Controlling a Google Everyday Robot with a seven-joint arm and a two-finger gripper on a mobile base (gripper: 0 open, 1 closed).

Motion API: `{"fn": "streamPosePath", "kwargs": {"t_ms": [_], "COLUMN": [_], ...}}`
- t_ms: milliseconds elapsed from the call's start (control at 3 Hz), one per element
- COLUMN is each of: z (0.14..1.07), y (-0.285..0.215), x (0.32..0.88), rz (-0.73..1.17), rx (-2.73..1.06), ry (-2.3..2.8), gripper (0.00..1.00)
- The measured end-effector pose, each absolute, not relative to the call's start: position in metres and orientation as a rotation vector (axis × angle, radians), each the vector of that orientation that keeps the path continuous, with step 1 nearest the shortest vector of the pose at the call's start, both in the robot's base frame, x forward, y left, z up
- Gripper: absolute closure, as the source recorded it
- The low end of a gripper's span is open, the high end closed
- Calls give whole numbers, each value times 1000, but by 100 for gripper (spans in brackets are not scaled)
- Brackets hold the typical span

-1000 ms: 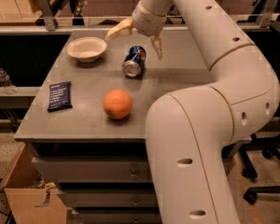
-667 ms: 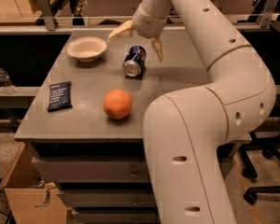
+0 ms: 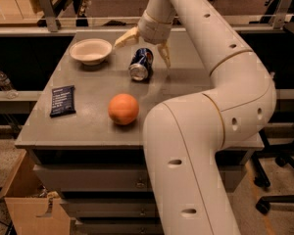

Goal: Place pepsi can upright

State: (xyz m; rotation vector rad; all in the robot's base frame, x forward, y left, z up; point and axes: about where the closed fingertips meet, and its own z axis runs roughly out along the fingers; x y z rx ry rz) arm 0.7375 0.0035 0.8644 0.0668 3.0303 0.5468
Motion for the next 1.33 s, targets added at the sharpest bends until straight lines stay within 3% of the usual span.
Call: {"fn": "streamPosePath", "kwargs": {"t_ms": [333, 667, 1333], "z": [860, 858, 862], "y": [4, 4, 5], "x": [742, 745, 748], "rz": [520, 497, 503], "rx": [81, 97, 45], "ry": [3033, 3033, 3015], "gripper": [0, 17, 64]}}
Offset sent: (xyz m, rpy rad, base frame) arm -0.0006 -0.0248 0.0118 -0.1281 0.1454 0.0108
